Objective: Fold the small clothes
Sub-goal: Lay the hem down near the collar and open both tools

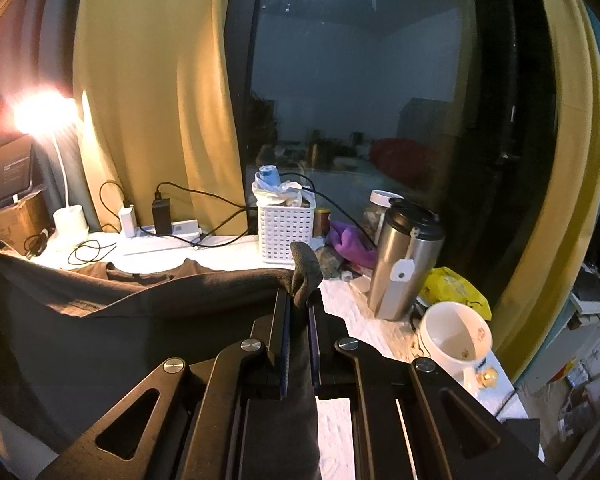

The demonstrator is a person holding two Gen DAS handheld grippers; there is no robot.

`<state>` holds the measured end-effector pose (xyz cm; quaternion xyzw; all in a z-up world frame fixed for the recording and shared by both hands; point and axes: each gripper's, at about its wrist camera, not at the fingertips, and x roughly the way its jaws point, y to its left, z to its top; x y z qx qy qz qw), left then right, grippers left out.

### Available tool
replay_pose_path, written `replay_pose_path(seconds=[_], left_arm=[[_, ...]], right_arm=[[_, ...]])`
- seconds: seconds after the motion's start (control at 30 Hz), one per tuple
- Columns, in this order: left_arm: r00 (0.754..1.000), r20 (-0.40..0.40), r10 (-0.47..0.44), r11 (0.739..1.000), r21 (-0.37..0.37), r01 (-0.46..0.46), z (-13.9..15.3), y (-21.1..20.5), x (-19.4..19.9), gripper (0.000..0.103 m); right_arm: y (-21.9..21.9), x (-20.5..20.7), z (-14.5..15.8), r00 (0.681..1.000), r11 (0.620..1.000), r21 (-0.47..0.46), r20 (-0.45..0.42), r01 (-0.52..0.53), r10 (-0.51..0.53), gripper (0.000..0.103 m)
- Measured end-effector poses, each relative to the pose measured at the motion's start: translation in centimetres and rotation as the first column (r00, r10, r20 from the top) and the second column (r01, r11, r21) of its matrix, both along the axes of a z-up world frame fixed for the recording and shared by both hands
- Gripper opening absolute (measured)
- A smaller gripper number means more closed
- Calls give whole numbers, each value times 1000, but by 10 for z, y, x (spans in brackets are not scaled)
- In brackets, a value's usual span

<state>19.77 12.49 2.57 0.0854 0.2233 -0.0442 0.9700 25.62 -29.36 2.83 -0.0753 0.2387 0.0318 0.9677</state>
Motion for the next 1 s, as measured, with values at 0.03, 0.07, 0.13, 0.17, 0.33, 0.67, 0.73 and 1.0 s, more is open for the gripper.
replay_pose_path(seconds=[0.03, 0.07, 0.13, 0.17, 0.33, 0.67, 0.73, 1.0], left_arm=[[1000, -3, 2, 1000, -1, -2, 0, 1, 3, 9], [1000, -6, 3, 1000, -1, -3, -1, 2, 8, 9], [1000, -11, 4, 1000, 1, -4, -4, 2, 18, 9], [1000, -15, 5, 1000, 2, -5, -5, 3, 22, 9], [999, -34, 10, 1000, -5, -10, -13, 6, 43, 9], [993, -116, 35, 999, -16, -37, -38, 21, 88, 9], [989, -139, 43, 999, -12, -45, -44, 23, 98, 9], [969, -239, 65, 998, 3, -66, -78, 30, 132, 9]], right_arm=[[1, 6, -1, 1000, 1000, -1, -4, 0, 0, 8], [2, 12, -2, 1000, 1000, -2, -7, -1, 1, 8], [4, 21, -4, 1000, 1000, -5, -12, -3, 3, 8], [4, 27, -5, 1000, 1000, -6, -16, -3, 3, 8], [10, 54, -13, 999, 1000, -12, -38, -10, 9, 8], [25, 110, -36, 996, 999, -21, -88, -25, 23, 8], [29, 123, -44, 994, 999, -21, -106, -29, 26, 8], [43, 173, -79, 984, 999, -26, -175, -44, 38, 8]])
